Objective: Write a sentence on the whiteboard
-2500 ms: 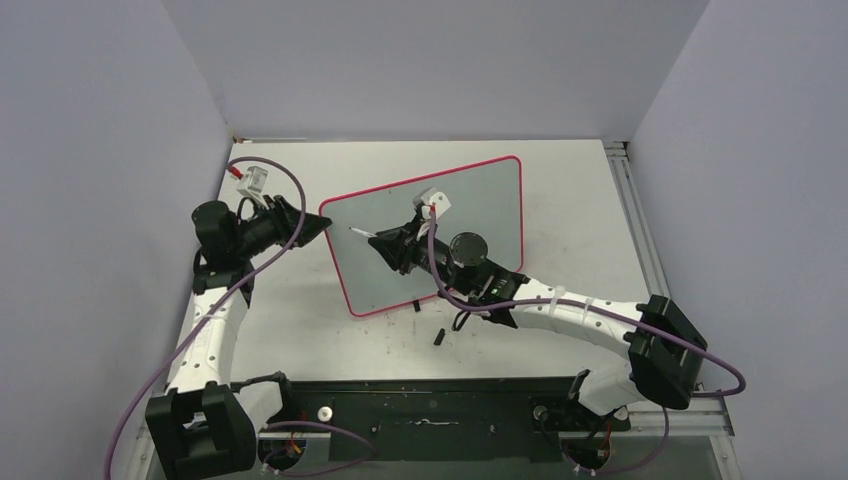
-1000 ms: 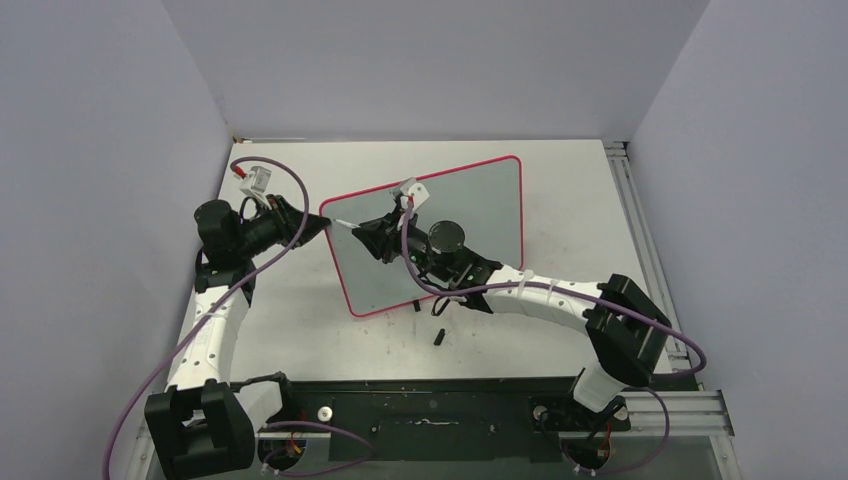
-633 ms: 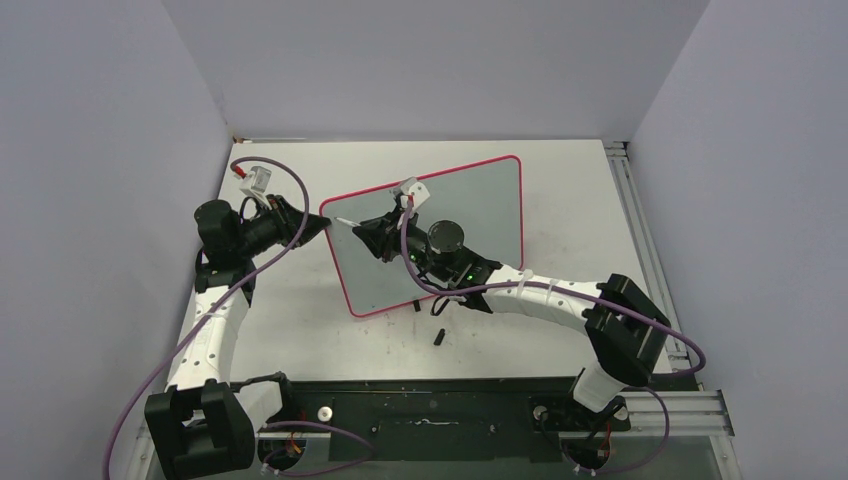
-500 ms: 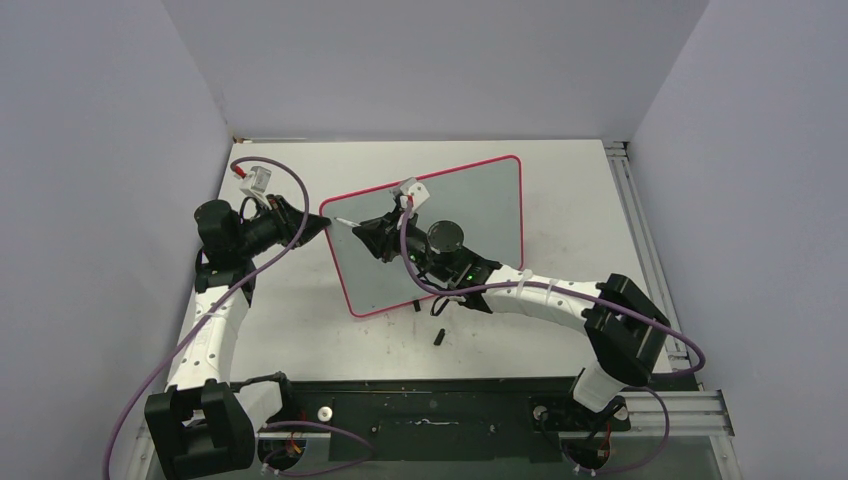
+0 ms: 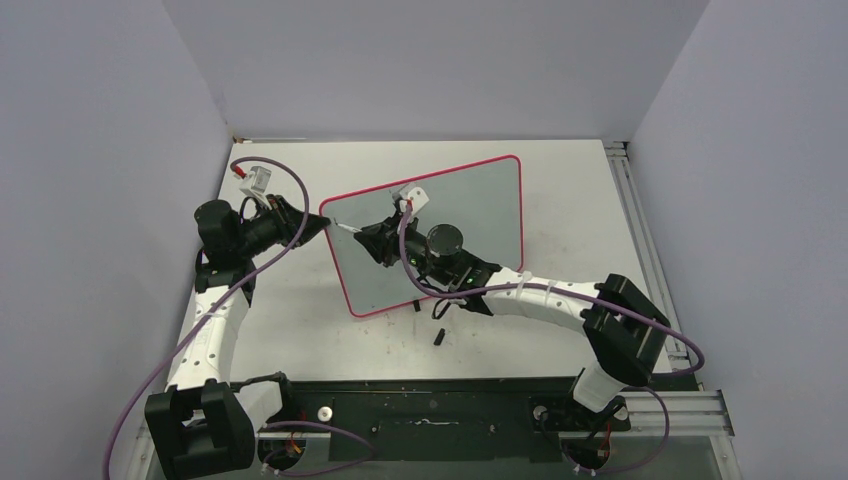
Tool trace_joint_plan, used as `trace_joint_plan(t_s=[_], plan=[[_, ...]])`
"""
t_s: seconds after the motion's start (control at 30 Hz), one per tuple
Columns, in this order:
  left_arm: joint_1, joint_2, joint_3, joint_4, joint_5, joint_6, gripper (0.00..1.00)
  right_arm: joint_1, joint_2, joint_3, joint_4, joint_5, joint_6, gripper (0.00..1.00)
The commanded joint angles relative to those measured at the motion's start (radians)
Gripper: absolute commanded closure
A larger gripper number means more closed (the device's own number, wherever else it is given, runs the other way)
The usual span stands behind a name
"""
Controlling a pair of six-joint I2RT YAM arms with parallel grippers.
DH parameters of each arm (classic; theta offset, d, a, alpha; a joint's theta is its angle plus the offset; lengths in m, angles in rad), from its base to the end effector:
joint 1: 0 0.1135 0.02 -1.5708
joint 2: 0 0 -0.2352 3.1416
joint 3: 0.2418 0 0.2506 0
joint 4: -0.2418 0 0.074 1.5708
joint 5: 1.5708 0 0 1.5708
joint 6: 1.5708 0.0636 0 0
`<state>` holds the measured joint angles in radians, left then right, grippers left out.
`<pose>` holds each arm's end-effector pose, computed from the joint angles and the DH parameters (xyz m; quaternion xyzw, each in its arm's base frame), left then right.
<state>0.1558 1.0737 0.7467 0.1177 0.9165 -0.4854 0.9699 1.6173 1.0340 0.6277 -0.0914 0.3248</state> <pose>0.2724 -0.0083 0.2755 0.0446 0.7492 -0.4317 0.5004 0.2238 0.3367 0.2706 -0.2502 0.6444 0.4605 0.5568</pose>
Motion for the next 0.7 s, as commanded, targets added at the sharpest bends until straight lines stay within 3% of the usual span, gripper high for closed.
trace_joint_plan(t_s=[0.0, 0.67], plan=[[-0.008, -0.022, 0.027, 0.039, 0.018, 0.007, 0.85, 0.002, -0.022, -0.035, 0.007, 0.032, -0.004, 0.95], [-0.008, -0.028, 0.027, 0.037, 0.016, 0.011, 0.85, 0.033, -0.110, -0.082, 0.006, -0.001, 0.000, 0.95]])
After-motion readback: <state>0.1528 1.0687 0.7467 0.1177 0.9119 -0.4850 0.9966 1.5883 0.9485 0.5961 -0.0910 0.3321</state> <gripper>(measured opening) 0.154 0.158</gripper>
